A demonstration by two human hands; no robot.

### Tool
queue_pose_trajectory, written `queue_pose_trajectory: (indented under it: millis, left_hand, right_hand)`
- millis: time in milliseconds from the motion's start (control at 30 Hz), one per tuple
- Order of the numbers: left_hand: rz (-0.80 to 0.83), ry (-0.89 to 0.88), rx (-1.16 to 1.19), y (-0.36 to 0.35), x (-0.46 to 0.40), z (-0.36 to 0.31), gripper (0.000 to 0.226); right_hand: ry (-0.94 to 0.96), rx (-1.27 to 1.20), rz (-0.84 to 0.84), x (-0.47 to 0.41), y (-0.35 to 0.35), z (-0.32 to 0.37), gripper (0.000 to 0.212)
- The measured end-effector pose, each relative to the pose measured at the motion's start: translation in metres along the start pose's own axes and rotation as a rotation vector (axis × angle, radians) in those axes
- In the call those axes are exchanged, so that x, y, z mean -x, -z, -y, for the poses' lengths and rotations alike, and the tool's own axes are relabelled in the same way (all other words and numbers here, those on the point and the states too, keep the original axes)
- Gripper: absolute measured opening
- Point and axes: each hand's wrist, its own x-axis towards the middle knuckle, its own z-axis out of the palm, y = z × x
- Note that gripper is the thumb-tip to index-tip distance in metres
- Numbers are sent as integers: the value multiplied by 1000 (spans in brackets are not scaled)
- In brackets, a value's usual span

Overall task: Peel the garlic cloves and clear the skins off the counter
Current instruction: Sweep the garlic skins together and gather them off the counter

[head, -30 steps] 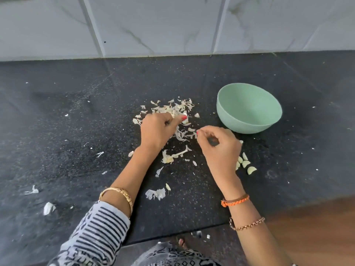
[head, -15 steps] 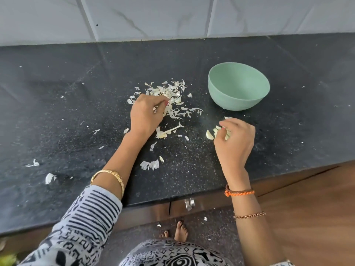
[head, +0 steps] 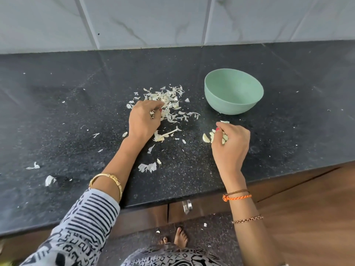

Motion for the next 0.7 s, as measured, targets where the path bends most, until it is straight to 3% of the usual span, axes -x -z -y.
queue_pose_trajectory:
  millis: [100, 233, 333, 500, 567, 700]
  left_hand:
    - [-36, 31, -7, 1, 0, -1, 26]
    - [-69, 87, 48, 11, 4, -1, 20]
    - [-92, 64, 46, 14, 7, -4, 18]
    - [-95, -10, -69, 7, 11, -5, 34]
    - [-100, -23, -109, 6, 13, -5, 32]
    - [-148, -20, -96, 5, 14, -11, 24]
  right_hand:
    - [19, -44, 11, 0, -2, 5, 32]
    - [135, -36, 88, 3, -7, 9, 25]
    - [208, -46, 171, 7, -13, 19, 31]
    - [262, -145, 272, 14, -19, 33, 32]
    - [277, -139, 269, 17, -18, 36, 25]
    - [320, 28, 192, 16, -11, 35, 30]
